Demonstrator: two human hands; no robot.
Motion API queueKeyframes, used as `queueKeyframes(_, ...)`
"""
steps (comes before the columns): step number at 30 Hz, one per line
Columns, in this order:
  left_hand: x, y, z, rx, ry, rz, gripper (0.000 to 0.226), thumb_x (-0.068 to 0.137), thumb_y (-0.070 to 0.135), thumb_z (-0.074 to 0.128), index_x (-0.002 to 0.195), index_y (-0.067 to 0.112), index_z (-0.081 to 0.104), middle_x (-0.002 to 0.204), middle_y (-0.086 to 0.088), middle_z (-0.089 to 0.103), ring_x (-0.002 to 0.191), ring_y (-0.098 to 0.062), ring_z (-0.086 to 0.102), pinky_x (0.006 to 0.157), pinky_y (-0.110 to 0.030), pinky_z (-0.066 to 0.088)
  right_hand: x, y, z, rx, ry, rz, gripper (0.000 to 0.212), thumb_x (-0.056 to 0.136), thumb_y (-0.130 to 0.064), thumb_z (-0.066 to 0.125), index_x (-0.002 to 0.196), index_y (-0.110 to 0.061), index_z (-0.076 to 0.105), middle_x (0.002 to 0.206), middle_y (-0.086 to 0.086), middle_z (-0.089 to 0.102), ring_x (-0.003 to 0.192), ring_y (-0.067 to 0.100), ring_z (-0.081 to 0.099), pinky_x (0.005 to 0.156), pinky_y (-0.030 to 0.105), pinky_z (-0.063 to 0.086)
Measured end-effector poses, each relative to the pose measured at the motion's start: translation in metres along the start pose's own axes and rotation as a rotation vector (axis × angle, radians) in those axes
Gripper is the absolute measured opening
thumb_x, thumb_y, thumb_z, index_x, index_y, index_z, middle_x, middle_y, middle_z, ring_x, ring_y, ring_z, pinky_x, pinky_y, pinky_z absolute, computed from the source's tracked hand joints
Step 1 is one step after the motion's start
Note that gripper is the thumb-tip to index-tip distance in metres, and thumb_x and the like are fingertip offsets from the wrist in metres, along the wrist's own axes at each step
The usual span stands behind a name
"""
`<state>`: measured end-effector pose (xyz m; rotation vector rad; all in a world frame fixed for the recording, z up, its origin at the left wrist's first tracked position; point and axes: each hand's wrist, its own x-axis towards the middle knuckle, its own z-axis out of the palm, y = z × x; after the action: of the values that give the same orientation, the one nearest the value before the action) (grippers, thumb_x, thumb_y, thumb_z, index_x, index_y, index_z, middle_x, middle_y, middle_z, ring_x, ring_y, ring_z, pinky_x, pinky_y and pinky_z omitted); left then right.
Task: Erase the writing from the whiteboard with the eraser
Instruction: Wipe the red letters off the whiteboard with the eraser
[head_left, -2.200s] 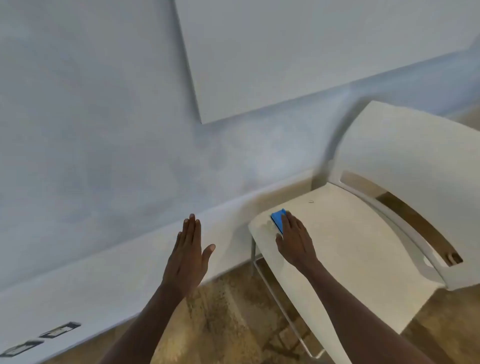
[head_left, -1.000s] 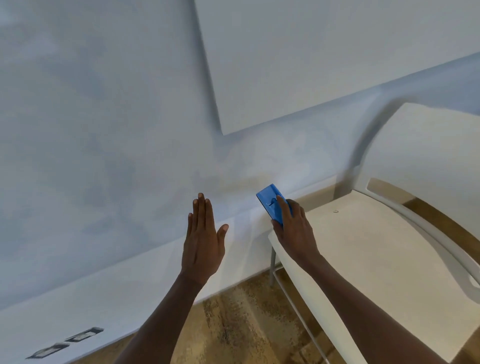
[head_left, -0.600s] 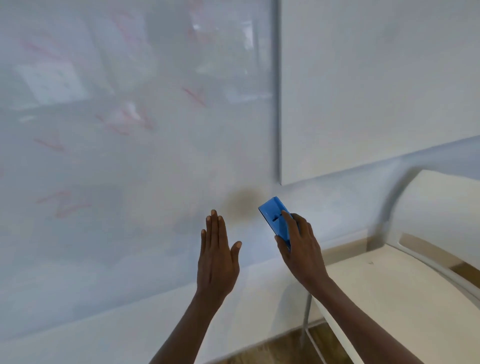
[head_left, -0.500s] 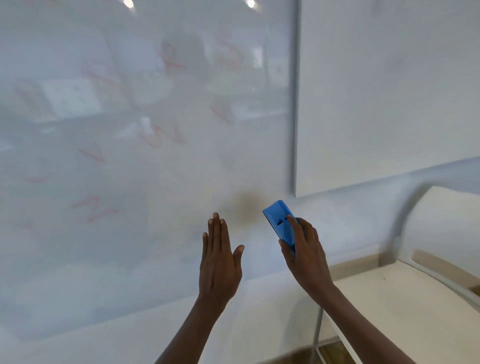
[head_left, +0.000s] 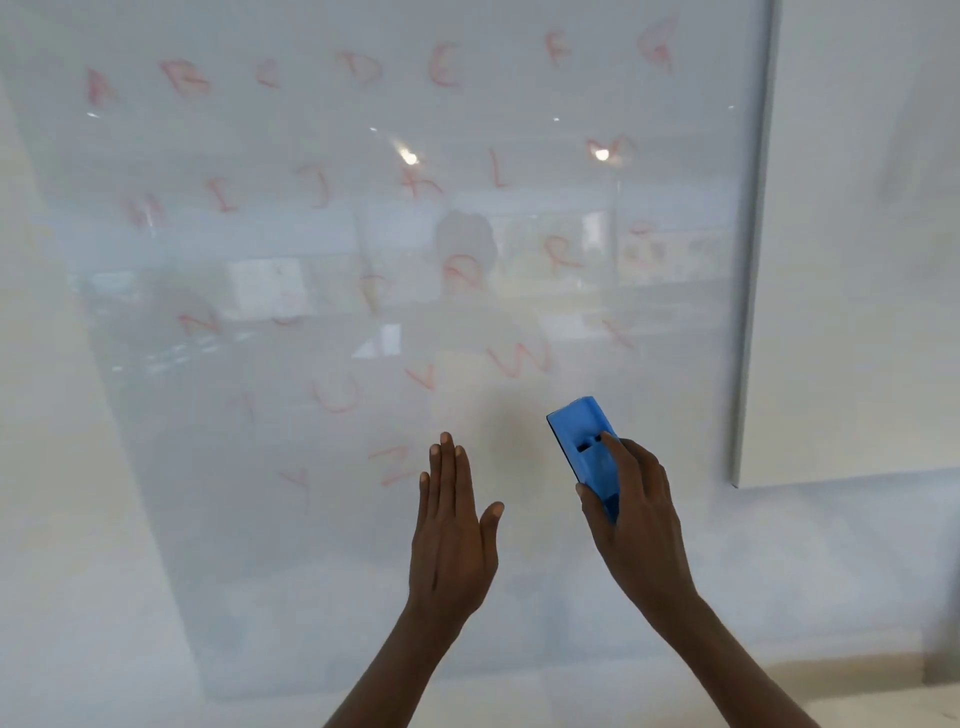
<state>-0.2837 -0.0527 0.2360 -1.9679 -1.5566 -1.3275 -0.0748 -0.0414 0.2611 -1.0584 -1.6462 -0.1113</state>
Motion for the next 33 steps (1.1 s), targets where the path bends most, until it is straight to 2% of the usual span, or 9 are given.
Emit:
queueKeyframes(9, 0.015, -0.062, -0.065, 0.050, 0.112, 0.005, 0.072, 0.109, 0.052, 0.022, 0.162, 0.005, 0.009, 0.173, -0.009, 0.004, 0.162, -0.016, -0.003, 0.131, -0.029, 0.000, 0.032, -0.085, 0.038, 0.137, 0.105, -0.079, 0.059, 0.086, -0.019, 0.072, 0.138, -0.018, 0.042, 0.134, 0.008, 0.049, 0.120, 0.024, 0.051, 0.080, 0.040, 0.060)
queueKeyframes(21, 0.112, -0.166, -0.132, 0.240, 0.247, 0.018, 0.075, 0.108, 0.054, 0.023, 0.163, 0.006, 0.004, 0.174, -0.009, -0.002, 0.162, -0.021, -0.003, 0.130, -0.027, -0.003, 0.117, -0.146, 0.106, 0.273, 0.183, -0.208, 0.056, 0.089, -0.023, 0.068, 0.139, -0.015, 0.044, 0.135, 0.008, 0.048, 0.122, 0.021, 0.048, 0.082, 0.039, 0.059)
queueKeyframes(24, 0.134, -0.193, -0.150, 0.302, 0.278, 0.027, 0.085, 0.106, 0.061, 0.026, 0.164, 0.003, 0.004, 0.174, -0.011, -0.003, 0.162, -0.024, -0.004, 0.130, -0.028, -0.003, 0.136, -0.152, 0.124, 0.290, 0.189, -0.237, 0.057, 0.088, -0.020, 0.070, 0.139, -0.012, 0.046, 0.134, 0.010, 0.049, 0.121, 0.023, 0.049, 0.082, 0.036, 0.058)
queueKeyframes(28, 0.156, -0.232, -0.172, 0.395, 0.305, 0.040, 0.099, 0.101, 0.071, 0.031, 0.164, -0.001, 0.004, 0.174, -0.014, -0.005, 0.162, -0.028, -0.004, 0.132, -0.038, 0.002, 0.156, -0.162, 0.147, 0.310, 0.205, -0.283, 0.057, 0.087, -0.020, 0.070, 0.138, -0.013, 0.044, 0.133, 0.011, 0.050, 0.120, 0.023, 0.049, 0.083, 0.032, 0.053)
queueKeyframes(33, 0.178, -0.274, -0.207, 0.429, 0.289, 0.044, 0.117, 0.091, 0.082, 0.038, 0.164, 0.002, -0.006, 0.174, -0.013, -0.013, 0.162, -0.028, -0.011, 0.132, -0.041, -0.001, 0.173, -0.177, 0.165, 0.321, 0.208, -0.329, 0.057, 0.088, -0.022, 0.069, 0.138, -0.014, 0.043, 0.134, 0.011, 0.049, 0.120, 0.023, 0.049, 0.084, 0.036, 0.056)
